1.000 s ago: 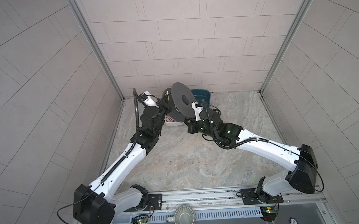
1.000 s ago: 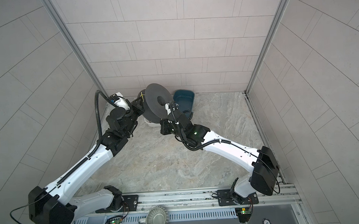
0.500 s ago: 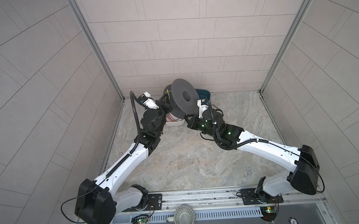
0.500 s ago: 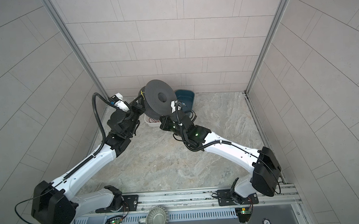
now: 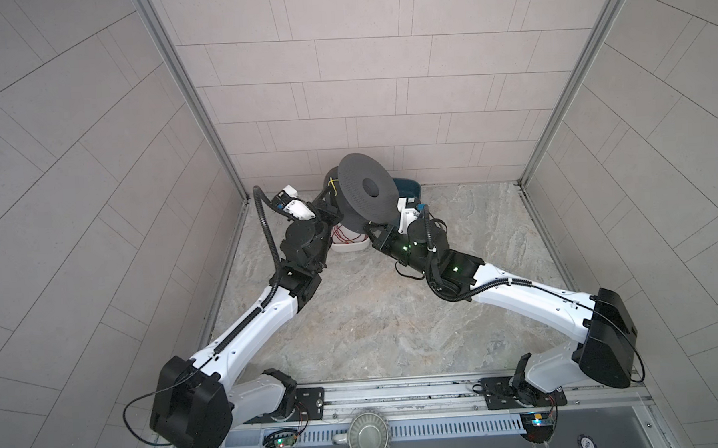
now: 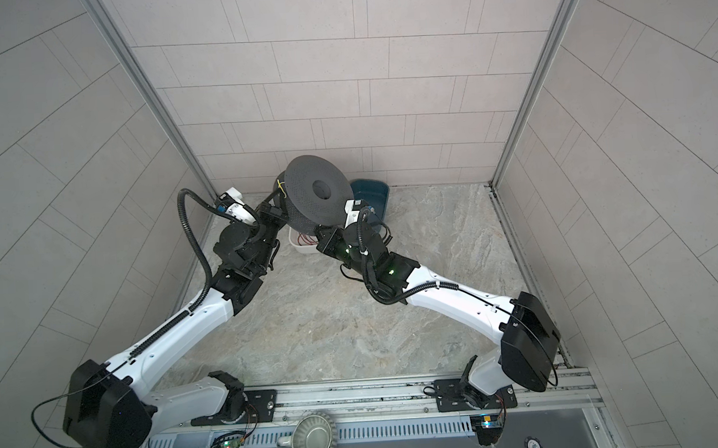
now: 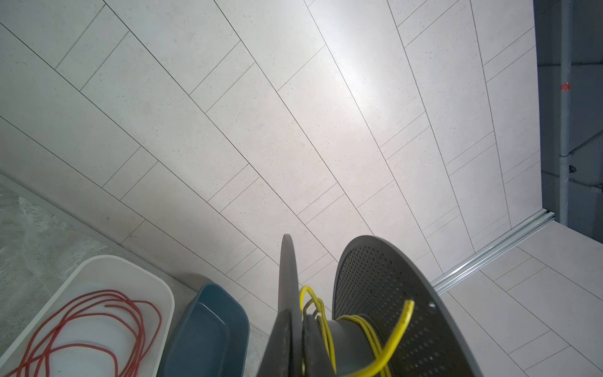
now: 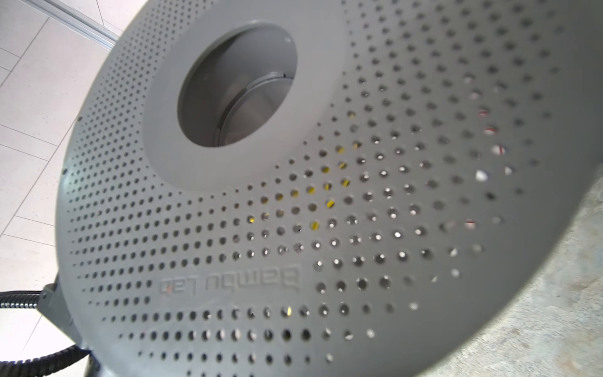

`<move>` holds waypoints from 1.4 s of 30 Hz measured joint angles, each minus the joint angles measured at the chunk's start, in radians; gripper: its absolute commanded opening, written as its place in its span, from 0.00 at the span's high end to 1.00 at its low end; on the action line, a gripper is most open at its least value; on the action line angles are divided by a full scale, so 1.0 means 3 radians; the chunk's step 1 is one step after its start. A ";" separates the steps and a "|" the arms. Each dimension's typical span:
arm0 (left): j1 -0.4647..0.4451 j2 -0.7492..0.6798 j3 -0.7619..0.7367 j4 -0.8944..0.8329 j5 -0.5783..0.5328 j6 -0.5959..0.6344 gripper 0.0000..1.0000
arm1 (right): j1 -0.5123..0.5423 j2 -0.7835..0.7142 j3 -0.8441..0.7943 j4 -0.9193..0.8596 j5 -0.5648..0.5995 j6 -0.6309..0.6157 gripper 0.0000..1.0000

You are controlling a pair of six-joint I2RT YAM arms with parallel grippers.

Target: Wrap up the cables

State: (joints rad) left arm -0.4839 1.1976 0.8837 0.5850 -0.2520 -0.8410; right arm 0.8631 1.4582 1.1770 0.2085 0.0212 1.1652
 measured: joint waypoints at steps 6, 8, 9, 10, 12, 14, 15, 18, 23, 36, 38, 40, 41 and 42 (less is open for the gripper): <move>-0.0006 0.0009 0.0005 -0.0131 0.0114 0.0032 1.00 | 0.0003 -0.0076 -0.0226 0.0064 -0.0004 -0.0005 0.95; -0.0010 0.0028 0.0014 -0.0198 0.0168 0.0048 1.00 | 0.0001 -0.0113 -0.0310 0.0071 -0.0006 -0.0008 0.94; -0.0010 0.0043 0.0019 -0.0221 0.0189 0.0052 1.00 | -0.0001 -0.0125 -0.0337 0.0071 -0.0006 -0.0015 0.94; -0.0010 0.0057 0.0020 -0.0229 0.0209 0.0062 1.00 | -0.0003 -0.0136 -0.0354 0.0067 -0.0005 -0.0024 0.94; -0.0010 0.0080 0.0022 -0.0239 0.0239 0.0066 1.00 | -0.0019 -0.0168 -0.0376 0.0037 -0.0014 -0.0071 0.95; -0.0010 0.0093 0.0024 -0.0243 0.0258 0.0065 1.00 | -0.0042 -0.0228 -0.0418 -0.0001 -0.0018 -0.0118 0.95; -0.0010 0.0099 0.0025 -0.0240 0.0272 0.0062 1.00 | -0.0061 -0.0271 -0.0451 -0.0019 -0.0020 -0.0137 0.95; -0.0010 0.0150 0.0024 -0.0192 0.0340 0.0027 1.00 | -0.0117 -0.0412 -0.0542 -0.0102 -0.0047 -0.0217 0.94; -0.0010 0.0214 -0.0038 -0.0088 0.0401 -0.0056 1.00 | -0.0156 -0.0626 -0.0573 -0.0397 -0.0046 -0.0432 0.90; 0.0001 0.0300 -0.0095 0.0047 0.0476 -0.0154 1.00 | -0.0198 -0.0696 -0.0628 -0.0488 -0.0230 -0.0655 0.80; 0.0027 0.0300 -0.0095 0.0039 0.0512 -0.0156 1.00 | -0.0211 -0.0708 -0.0652 -0.0490 -0.0238 -0.0687 0.76; 0.0053 0.0300 -0.0095 0.0032 0.0554 -0.0167 1.00 | -0.0226 -0.0744 -0.0683 -0.0516 -0.0249 -0.0726 0.74; 0.0070 0.0300 -0.0095 0.0028 0.0584 -0.0177 1.00 | -0.0239 -0.0772 -0.0706 -0.0523 -0.0257 -0.0741 0.71; 0.0089 0.0300 -0.0094 0.0028 0.0608 -0.0189 1.00 | -0.0252 -0.0813 -0.0731 -0.0537 -0.0261 -0.0753 0.68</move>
State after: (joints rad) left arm -0.4572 1.2877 0.8555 0.5934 -0.0696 -0.8978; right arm 0.7876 1.2144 0.9577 0.0475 -0.0570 0.9394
